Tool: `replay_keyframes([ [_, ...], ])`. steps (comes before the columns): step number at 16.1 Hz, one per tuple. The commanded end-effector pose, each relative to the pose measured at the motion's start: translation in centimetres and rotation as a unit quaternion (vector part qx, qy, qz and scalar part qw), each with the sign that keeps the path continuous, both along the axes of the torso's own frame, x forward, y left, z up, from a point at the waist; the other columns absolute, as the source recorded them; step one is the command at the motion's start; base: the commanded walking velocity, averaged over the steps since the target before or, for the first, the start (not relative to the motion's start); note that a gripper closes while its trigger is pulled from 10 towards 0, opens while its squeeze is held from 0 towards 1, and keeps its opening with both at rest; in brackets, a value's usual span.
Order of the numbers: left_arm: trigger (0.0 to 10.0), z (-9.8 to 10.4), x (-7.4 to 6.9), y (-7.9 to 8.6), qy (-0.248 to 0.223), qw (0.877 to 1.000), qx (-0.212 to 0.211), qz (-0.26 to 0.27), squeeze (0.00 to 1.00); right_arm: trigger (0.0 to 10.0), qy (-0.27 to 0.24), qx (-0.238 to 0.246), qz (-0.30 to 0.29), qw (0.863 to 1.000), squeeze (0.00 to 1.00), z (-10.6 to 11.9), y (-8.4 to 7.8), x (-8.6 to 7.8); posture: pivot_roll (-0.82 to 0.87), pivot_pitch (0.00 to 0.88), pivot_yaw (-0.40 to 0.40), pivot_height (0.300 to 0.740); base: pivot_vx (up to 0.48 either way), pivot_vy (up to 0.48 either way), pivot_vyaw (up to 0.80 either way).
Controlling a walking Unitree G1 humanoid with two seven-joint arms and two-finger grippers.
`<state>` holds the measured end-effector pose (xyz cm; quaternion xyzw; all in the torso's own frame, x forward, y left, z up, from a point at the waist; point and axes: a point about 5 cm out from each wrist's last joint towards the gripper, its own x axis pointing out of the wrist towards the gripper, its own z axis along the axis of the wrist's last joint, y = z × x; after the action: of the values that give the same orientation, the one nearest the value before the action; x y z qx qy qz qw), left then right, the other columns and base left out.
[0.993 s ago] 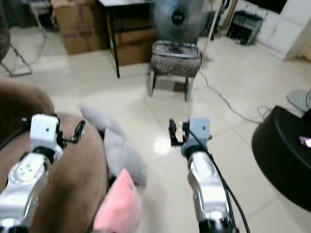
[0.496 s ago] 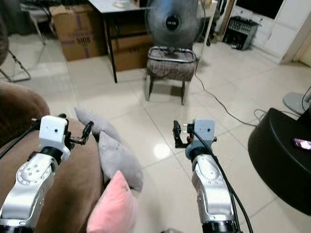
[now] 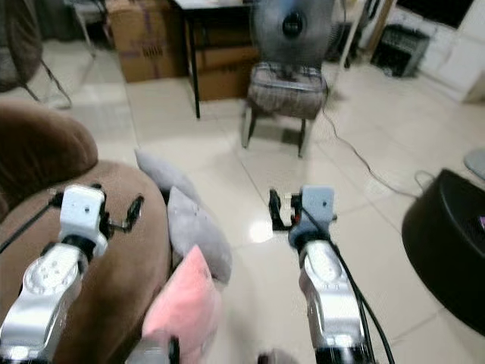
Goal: Move the pillow to the sofa from floor
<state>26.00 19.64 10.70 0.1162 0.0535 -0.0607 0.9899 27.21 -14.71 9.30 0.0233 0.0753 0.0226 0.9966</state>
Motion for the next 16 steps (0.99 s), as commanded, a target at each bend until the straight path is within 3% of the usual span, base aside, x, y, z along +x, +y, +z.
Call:
replay_keyframes([
  [1,10.0,0.29,0.13,-0.25,-0.004,1.000,0.005,-0.009,0.00,10.0,-0.001,0.004,-0.005,1.000,0.00,0.05,-0.17,0.02,0.03,0.000,-0.020,0.657,0.000,0.000,0.00],
  [7,10.0,0.26,0.17,-0.34,-0.003,1.000,0.011,-0.013,0.00,10.0,0.001,0.001,-0.007,1.000,0.00,0.00,-0.14,-0.02,0.02,0.000,-0.017,0.657,0.000,0.000,0.00],
  [12,10.0,0.26,0.24,-0.46,-0.002,1.000,0.013,-0.016,0.00,10.0,0.000,0.000,-0.009,1.000,0.00,0.01,-0.19,-0.07,0.02,0.000,-0.017,0.612,0.000,0.000,0.00],
  [16,10.0,0.25,0.37,-0.62,-0.001,0.999,0.023,-0.024,0.00,10.0,0.001,-0.001,-0.015,1.000,0.00,0.03,-0.32,0.08,0.03,0.000,-0.018,0.607,0.000,0.000,0.00],
])
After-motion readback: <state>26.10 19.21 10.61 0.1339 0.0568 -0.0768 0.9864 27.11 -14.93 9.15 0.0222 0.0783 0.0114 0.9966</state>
